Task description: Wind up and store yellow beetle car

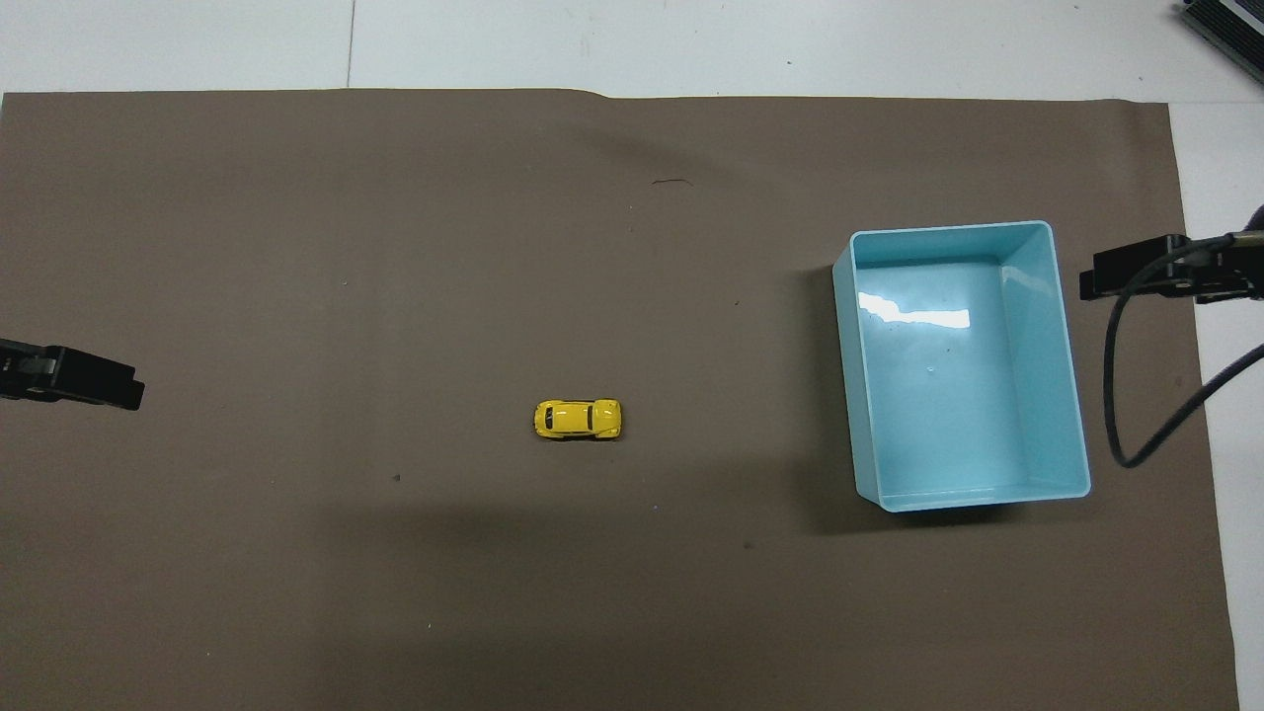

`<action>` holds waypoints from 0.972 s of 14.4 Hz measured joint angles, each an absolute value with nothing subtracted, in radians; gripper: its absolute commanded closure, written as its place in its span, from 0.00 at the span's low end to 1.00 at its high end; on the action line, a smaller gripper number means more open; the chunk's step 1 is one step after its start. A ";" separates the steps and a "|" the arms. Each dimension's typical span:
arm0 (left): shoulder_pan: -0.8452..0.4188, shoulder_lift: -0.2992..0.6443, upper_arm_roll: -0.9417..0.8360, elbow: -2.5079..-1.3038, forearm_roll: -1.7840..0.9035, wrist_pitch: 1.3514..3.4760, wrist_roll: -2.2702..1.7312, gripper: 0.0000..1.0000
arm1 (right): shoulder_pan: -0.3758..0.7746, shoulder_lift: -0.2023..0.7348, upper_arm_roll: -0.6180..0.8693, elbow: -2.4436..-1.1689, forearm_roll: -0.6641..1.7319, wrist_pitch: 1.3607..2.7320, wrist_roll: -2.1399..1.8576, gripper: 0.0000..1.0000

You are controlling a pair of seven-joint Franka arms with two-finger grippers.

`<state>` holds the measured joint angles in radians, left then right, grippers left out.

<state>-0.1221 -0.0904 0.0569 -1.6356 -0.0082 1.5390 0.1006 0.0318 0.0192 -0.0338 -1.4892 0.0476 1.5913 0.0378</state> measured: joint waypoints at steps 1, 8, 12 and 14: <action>-0.122 -0.090 0.053 -1.635 -0.008 1.555 0.102 0.00 | 0.032 0.019 -0.034 -1.489 0.048 1.591 0.038 0.00; -0.131 -0.089 0.007 -1.635 -0.008 1.555 0.243 0.00 | 0.032 0.019 -0.034 -1.489 0.048 1.591 0.038 0.00; -0.141 -0.089 -0.004 -1.635 -0.008 1.541 0.452 0.00 | 0.032 0.019 -0.034 -1.489 0.048 1.591 0.038 0.00; -0.153 -0.088 -0.007 -1.635 -0.008 1.537 0.557 0.00 | 0.032 0.019 -0.034 -1.489 0.048 1.591 0.038 0.00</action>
